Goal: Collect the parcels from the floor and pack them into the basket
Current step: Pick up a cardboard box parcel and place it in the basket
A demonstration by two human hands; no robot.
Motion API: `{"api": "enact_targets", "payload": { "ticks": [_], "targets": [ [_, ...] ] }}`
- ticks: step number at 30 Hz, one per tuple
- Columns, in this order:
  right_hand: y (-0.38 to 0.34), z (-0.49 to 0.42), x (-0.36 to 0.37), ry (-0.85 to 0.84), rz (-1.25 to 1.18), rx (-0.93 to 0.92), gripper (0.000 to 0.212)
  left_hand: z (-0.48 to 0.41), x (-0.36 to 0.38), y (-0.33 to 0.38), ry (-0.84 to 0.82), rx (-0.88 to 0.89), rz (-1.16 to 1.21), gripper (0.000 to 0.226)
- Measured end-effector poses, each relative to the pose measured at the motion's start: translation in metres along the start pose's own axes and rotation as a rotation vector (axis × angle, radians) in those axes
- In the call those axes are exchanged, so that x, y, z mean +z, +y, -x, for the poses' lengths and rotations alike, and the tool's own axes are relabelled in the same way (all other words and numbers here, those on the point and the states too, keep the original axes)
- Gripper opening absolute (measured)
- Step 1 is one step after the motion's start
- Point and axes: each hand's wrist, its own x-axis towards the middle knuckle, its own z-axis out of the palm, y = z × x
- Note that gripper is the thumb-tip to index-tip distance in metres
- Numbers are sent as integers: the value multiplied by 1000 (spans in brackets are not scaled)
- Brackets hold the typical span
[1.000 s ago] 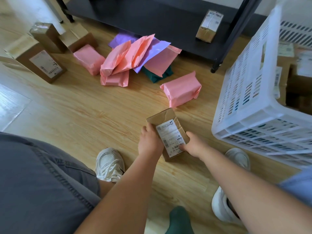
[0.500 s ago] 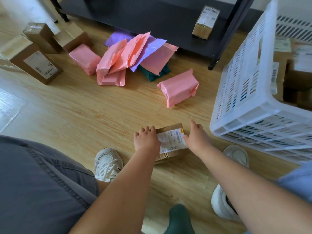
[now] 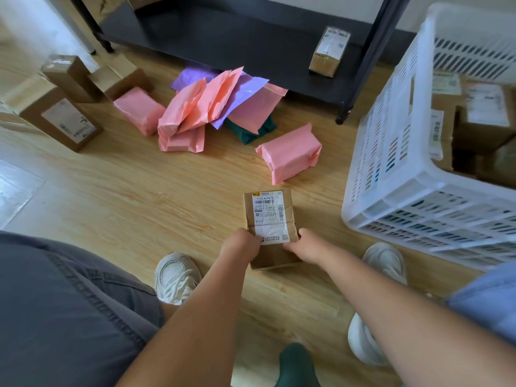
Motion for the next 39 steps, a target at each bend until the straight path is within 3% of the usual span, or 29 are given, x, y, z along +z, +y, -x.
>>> {"api": "enact_targets", "payload": {
  "ticks": [2,9,13,18,24,32,39],
  "targets": [
    [-6,3,-7,41,-1,-2,12,4,-5,3,24,20,41,37],
    [-32,19,-36,280,-67,21,57,34,-28,27,130,106,178,34],
    [-55,42,-61,389,-199,-125,38,59,-57,46,319,213,329,33],
    [-79,77,-99,556,-327,-268,42,90,-88,79,503,480,449,27],
    [-89,125,-170,709,-322,-355,46,120,-115,148,585,679,525,37],
    [-43,164,-282,838,-282,-287,58,162,-115,255,479,949,367,48],
    [26,172,-346,768,-240,-124,47,176,-72,324,237,1010,197,45]
  ]
}}
